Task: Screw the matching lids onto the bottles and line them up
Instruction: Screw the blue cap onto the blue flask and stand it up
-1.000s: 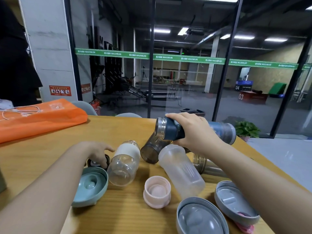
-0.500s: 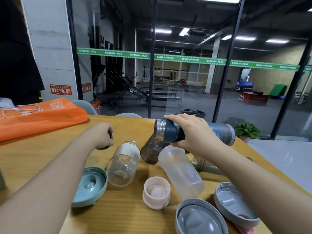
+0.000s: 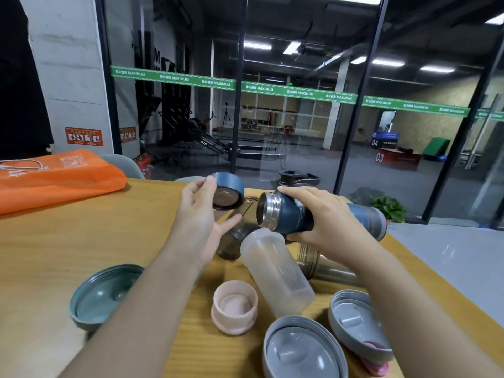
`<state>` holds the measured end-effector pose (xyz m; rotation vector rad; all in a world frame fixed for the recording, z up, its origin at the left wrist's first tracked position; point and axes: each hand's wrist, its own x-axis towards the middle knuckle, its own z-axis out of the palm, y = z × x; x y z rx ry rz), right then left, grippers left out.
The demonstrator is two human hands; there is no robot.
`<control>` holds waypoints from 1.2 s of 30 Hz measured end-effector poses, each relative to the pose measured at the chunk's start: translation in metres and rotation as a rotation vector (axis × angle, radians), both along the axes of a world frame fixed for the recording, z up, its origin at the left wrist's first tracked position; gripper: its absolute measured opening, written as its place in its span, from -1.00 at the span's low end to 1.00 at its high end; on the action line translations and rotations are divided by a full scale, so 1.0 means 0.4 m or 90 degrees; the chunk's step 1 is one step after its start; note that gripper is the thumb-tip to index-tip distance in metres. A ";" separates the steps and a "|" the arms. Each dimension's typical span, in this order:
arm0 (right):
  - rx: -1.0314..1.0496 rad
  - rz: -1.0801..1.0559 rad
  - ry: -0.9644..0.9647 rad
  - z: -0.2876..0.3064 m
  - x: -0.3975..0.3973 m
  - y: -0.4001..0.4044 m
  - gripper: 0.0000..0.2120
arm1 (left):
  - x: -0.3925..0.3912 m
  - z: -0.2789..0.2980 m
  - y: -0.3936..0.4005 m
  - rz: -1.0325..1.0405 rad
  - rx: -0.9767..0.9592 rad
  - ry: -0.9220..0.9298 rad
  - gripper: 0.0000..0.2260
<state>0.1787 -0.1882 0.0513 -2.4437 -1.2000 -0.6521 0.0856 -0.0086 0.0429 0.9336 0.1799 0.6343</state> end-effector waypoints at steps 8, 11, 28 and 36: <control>0.081 0.042 -0.020 -0.043 0.005 -0.062 -0.25 | 0.013 -0.078 -0.054 -0.053 0.067 0.027 -0.58; 0.070 0.053 -0.024 -0.051 0.002 -0.067 -0.18 | 0.016 -0.117 -0.051 -0.061 0.213 0.062 -0.39; 0.051 0.062 -0.097 -0.101 -0.013 -0.059 -0.19 | 0.014 -0.150 -0.050 0.001 0.535 0.085 -0.41; 0.066 0.080 -0.096 -0.116 -0.021 -0.049 -0.23 | 0.011 -0.166 -0.063 -0.011 0.559 0.069 -0.41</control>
